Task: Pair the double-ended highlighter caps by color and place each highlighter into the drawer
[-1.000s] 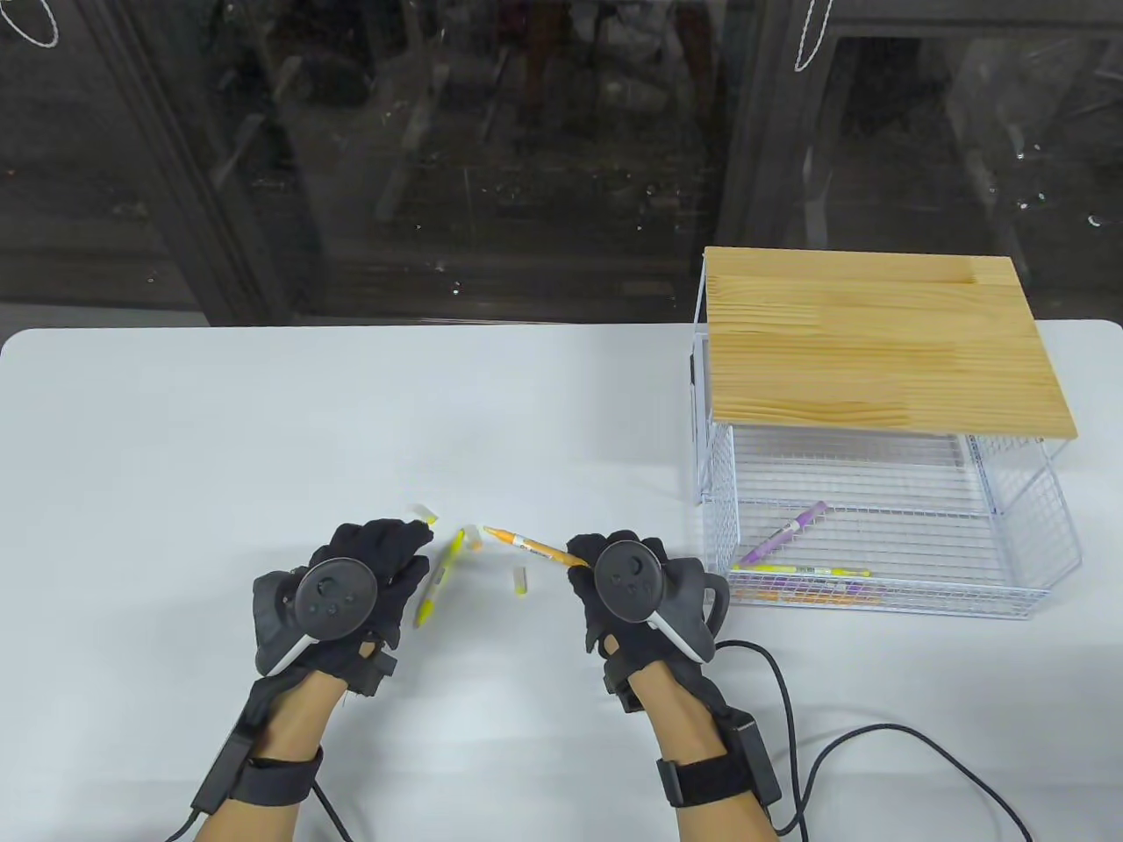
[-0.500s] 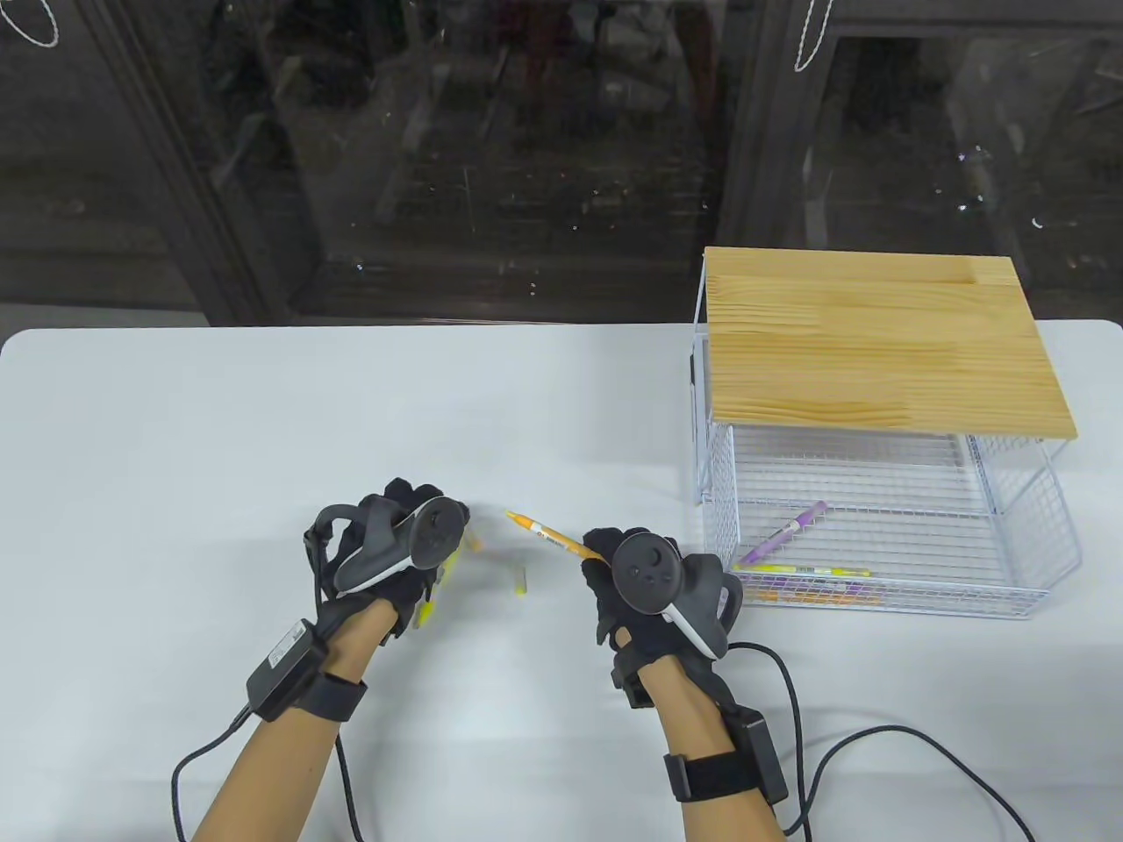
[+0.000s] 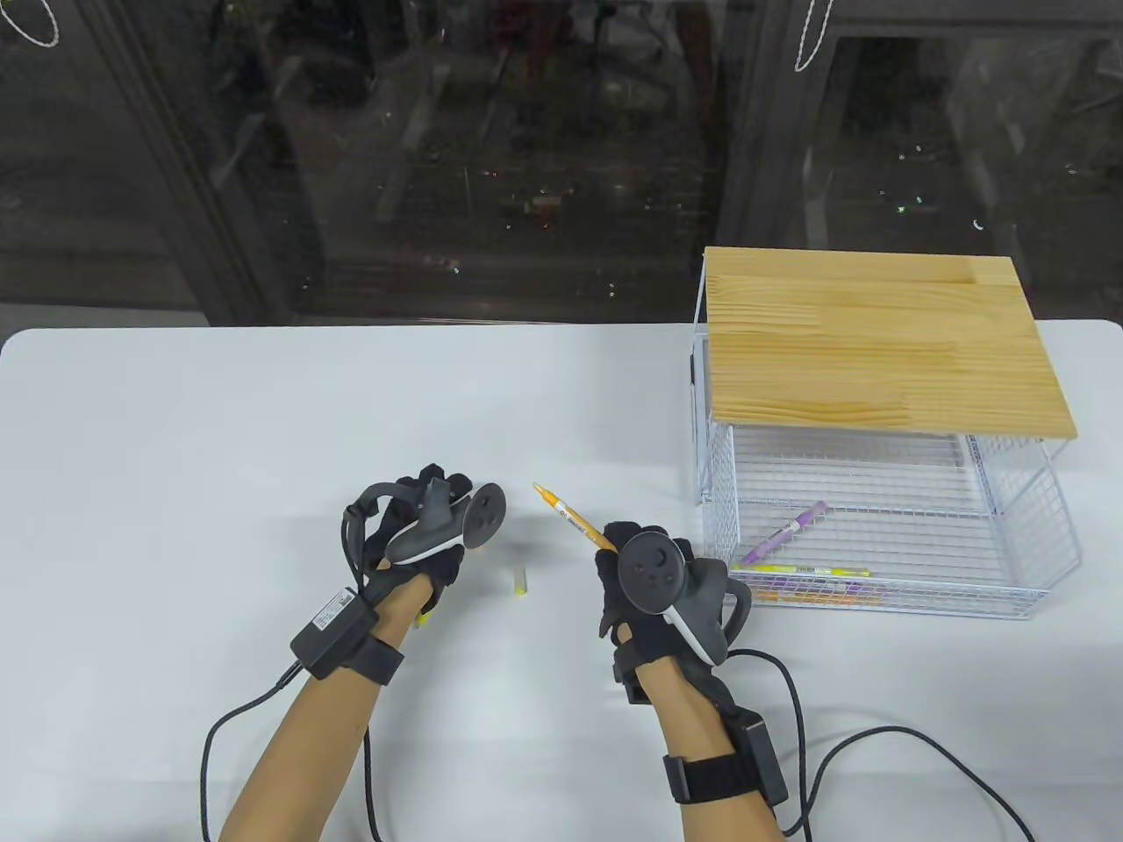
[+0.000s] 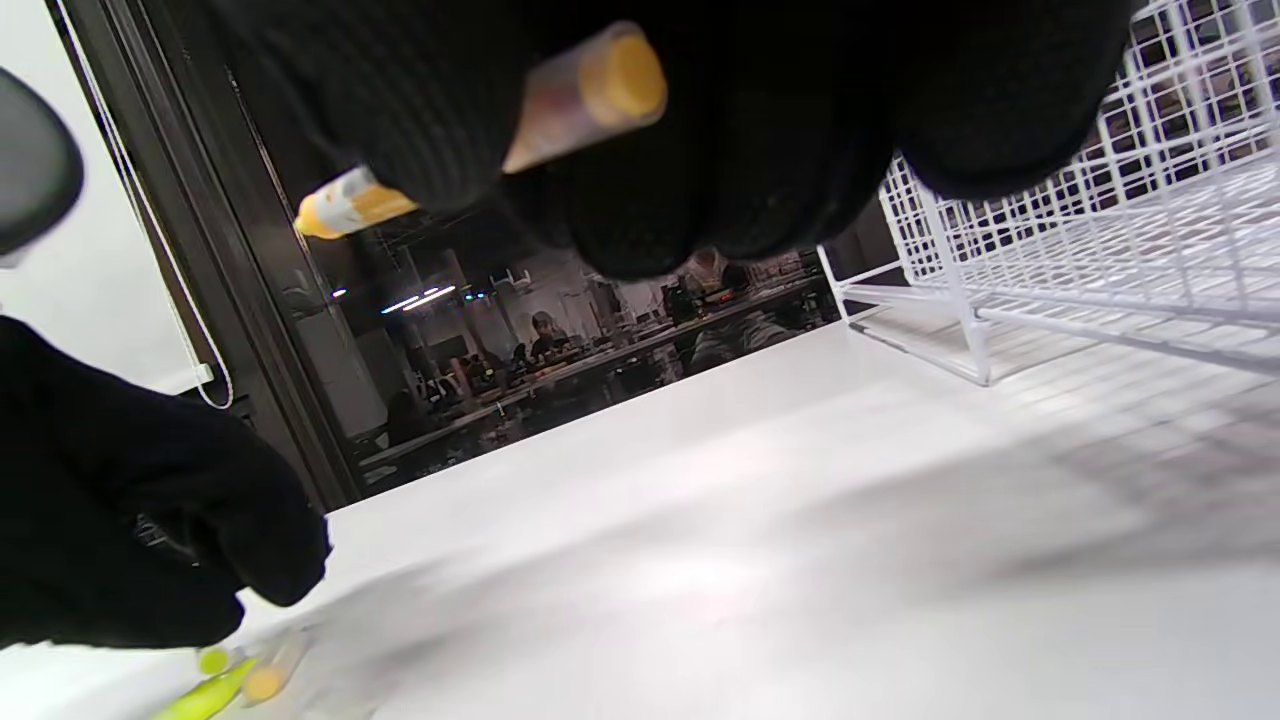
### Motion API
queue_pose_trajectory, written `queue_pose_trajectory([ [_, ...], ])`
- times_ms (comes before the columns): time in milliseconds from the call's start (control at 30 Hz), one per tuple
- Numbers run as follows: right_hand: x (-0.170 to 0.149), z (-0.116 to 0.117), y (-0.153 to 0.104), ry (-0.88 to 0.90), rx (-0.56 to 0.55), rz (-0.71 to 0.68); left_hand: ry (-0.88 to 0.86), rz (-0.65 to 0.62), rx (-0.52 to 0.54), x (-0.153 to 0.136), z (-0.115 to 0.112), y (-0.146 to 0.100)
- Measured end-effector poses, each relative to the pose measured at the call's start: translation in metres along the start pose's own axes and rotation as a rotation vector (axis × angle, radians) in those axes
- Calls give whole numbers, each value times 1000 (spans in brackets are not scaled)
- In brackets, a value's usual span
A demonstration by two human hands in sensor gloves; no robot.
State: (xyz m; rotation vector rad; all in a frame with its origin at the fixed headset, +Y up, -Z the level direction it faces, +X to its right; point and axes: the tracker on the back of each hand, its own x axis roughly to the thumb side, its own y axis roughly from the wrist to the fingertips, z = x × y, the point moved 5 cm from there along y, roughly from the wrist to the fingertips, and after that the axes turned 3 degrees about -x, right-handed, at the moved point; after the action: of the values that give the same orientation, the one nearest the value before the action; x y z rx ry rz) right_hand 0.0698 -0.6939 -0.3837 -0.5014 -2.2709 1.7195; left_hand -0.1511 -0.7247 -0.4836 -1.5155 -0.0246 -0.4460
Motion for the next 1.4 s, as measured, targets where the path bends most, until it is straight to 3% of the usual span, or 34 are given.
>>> queue_pose_trajectory([
  [533, -3, -4, 0, -25, -35, 16, -17, 2, 18, 11, -3, 8],
  [667, -4, -5, 1, -20, -35, 20, 0, 9, -37, 11, -8, 10],
  [1067, -5, -5, 1, -20, -29, 23, 52, -39, -62, 29, -14, 14],
  [1400, -6, -4, 1, -17, -12, 29, -123, -26, 33, 1, 27, -9],
])
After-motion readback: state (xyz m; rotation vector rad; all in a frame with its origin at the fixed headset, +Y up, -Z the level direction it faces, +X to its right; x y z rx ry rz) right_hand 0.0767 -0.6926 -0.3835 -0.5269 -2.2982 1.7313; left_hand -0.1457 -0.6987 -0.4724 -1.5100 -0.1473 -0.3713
